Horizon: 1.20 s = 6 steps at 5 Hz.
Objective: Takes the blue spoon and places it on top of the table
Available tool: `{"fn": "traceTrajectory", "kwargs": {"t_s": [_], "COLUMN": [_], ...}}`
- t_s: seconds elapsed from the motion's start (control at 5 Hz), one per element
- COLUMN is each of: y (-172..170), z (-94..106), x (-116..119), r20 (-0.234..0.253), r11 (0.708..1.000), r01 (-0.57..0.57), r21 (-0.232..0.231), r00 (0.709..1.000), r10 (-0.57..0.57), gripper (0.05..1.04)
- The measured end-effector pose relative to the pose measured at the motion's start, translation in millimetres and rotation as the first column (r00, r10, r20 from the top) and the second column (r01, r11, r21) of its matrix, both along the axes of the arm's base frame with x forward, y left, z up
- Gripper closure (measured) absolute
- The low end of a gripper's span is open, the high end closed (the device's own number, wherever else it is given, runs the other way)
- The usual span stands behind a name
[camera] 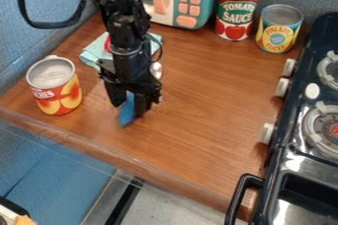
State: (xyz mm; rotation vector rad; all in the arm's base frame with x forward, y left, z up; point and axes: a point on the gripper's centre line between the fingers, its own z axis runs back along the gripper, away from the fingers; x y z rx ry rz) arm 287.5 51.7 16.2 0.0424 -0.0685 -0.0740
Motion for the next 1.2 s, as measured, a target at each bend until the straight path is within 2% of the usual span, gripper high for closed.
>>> {"fn": "traceTrajectory", "kwargs": {"t_s": [0.2, 0.4, 0.6, 1.0, 1.2], "y": [2, -1, -8, -57, -75], "z": [-0.5, -0.5, 6.0, 47.2, 28.8], "x": [0, 2, 12, 57, 70], "r20": [-0.005, -0.013, -0.004, 0.116, 0.078], "r11": [1.0, 0.999, 1.0, 0.996, 0.994], "r01": [-0.014, -0.005, 0.011, 0.061, 0.072], "r21": [0.021, 0.037, 0.027, -0.065, -0.086], "r00": [1.0, 1.0, 1.0, 0.992, 0.995], "r10": [0.014, 0.005, -0.011, -0.053, -0.065], "gripper": [0.658, 0.666, 0.666, 0.667, 0.667]}}
